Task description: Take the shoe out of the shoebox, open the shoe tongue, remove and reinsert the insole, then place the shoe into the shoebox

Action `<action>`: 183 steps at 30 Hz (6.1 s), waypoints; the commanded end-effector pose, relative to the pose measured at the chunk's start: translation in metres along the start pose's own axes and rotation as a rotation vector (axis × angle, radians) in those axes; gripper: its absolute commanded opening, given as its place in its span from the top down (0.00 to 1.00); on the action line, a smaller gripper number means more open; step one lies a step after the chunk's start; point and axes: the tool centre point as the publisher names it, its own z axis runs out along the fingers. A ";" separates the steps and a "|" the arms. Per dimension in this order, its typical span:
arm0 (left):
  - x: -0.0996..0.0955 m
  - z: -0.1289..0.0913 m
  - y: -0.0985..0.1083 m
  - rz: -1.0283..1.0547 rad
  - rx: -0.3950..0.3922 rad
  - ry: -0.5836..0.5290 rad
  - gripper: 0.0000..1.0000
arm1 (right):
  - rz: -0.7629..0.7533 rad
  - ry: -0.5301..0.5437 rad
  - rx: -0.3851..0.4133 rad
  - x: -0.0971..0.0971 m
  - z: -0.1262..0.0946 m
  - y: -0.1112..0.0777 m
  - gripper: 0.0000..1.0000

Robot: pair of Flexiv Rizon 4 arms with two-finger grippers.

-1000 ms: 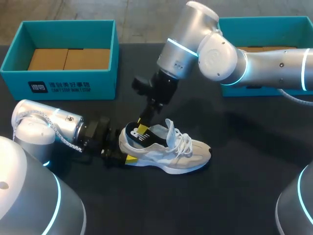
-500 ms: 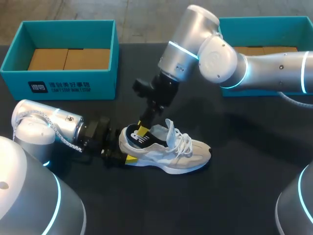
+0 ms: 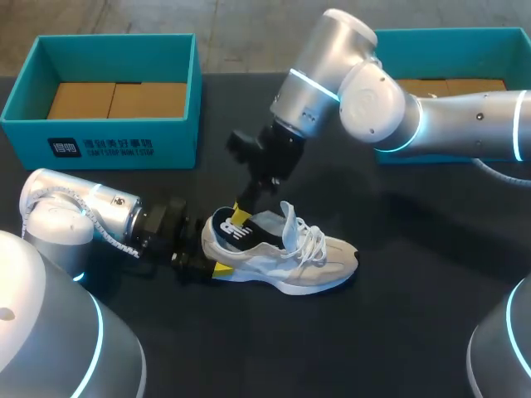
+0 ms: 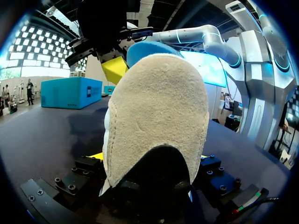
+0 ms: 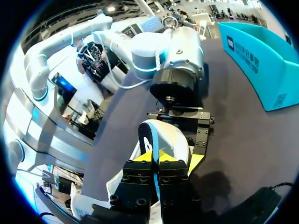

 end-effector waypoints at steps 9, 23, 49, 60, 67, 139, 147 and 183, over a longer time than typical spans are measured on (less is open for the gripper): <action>-0.001 -0.001 0.004 0.000 0.000 -0.001 1.00 | -0.036 -0.044 0.016 -0.001 -0.021 0.010 1.00; -0.001 -0.001 0.004 0.000 0.000 -0.001 1.00 | -0.062 -0.026 0.017 -0.014 -0.022 0.015 1.00; -0.001 -0.001 0.004 0.000 0.000 -0.001 1.00 | -0.043 0.015 -0.050 -0.006 -0.005 0.000 0.84; -0.001 -0.001 0.004 0.000 0.000 -0.001 1.00 | -0.094 0.031 -0.116 0.003 0.000 0.000 0.86; -0.001 -0.001 0.004 0.000 0.000 -0.001 1.00 | -0.086 0.041 -0.119 0.000 0.002 0.000 0.85; -0.001 -0.001 0.004 0.000 0.000 -0.001 1.00 | -0.145 -0.170 -0.266 0.012 -0.092 0.062 1.00; -0.001 -0.001 0.004 0.000 0.000 -0.001 1.00 | -0.203 -0.190 -0.452 0.024 -0.125 0.087 1.00; -0.001 -0.001 0.004 0.000 0.000 -0.001 1.00 | -0.157 -0.319 -0.591 0.082 -0.211 0.139 1.00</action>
